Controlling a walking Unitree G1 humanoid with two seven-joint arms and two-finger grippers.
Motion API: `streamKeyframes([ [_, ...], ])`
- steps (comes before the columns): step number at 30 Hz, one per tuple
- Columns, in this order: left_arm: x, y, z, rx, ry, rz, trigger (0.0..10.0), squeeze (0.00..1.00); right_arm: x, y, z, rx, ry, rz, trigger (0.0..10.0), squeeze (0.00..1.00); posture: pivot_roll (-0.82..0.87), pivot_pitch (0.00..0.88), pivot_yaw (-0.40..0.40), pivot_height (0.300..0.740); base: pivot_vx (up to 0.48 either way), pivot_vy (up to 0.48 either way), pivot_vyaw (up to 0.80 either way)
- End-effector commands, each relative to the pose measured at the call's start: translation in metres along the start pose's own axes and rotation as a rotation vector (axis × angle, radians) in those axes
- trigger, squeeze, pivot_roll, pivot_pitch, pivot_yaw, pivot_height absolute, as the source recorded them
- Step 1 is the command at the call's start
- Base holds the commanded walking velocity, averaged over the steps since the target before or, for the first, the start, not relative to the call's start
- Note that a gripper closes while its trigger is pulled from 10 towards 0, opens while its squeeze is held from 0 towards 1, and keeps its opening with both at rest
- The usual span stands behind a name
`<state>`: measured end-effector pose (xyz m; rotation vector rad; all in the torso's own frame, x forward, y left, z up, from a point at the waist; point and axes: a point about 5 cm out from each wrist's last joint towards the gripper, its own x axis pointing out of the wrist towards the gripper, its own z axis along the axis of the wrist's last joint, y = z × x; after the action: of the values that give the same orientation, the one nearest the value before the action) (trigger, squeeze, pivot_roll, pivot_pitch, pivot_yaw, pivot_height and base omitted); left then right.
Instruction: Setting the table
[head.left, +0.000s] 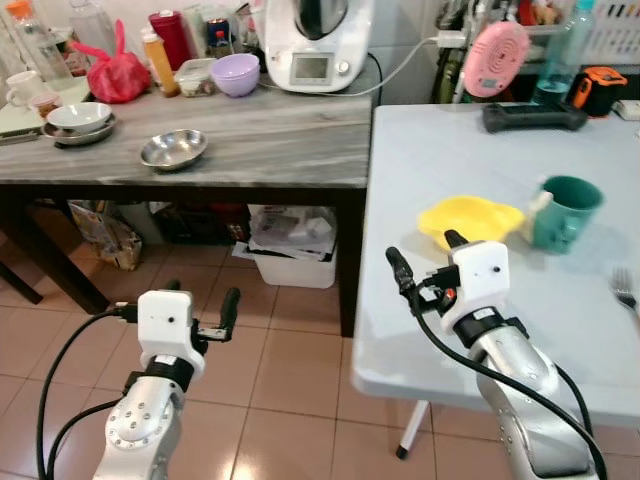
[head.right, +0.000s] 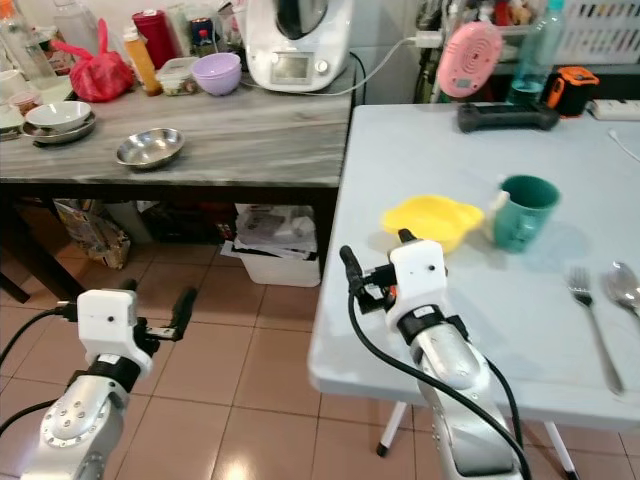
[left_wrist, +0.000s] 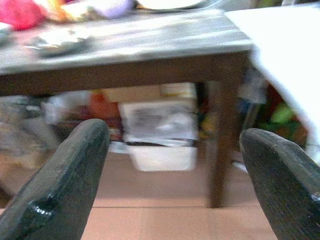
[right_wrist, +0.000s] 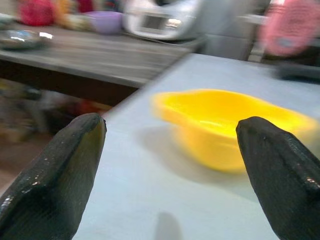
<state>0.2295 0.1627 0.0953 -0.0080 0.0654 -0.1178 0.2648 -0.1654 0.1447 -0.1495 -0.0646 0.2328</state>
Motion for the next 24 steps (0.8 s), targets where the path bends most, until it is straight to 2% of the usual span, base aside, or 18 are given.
streamKeyframes([
  [1,-0.002,0.008,0.003,0.024,-0.003,0.014,10.0,0.00,0.002,0.003,0.012,-0.002,-0.057,-0.005,10.0,0.00,-0.11,0.058,0.115,0.740,0.000,-0.322,0.00],
  [8,-0.001,0.008,0.002,0.026,0.002,0.009,10.0,0.00,-0.008,0.006,0.012,-0.004,-0.058,-0.032,10.0,0.00,-0.12,0.062,0.118,0.740,0.000,-0.320,0.00],
  [16,0.004,0.003,0.005,0.020,-0.013,-0.002,10.0,0.00,-0.004,0.004,0.014,-0.007,-0.063,-0.038,10.0,0.00,-0.12,0.065,0.113,0.740,0.000,-0.314,0.00],
  [20,0.006,0.001,0.005,-0.012,-0.024,-0.005,10.0,0.00,-0.003,0.005,0.014,-0.004,-0.057,-0.034,10.0,0.00,-0.12,0.064,0.109,0.740,0.000,0.000,0.00],
  [24,0.009,0.002,0.008,-0.001,-0.040,0.011,10.0,0.00,-0.002,0.007,0.013,0.000,-0.052,-0.023,10.0,0.00,-0.12,0.062,0.107,0.740,0.000,0.000,-0.64],
])
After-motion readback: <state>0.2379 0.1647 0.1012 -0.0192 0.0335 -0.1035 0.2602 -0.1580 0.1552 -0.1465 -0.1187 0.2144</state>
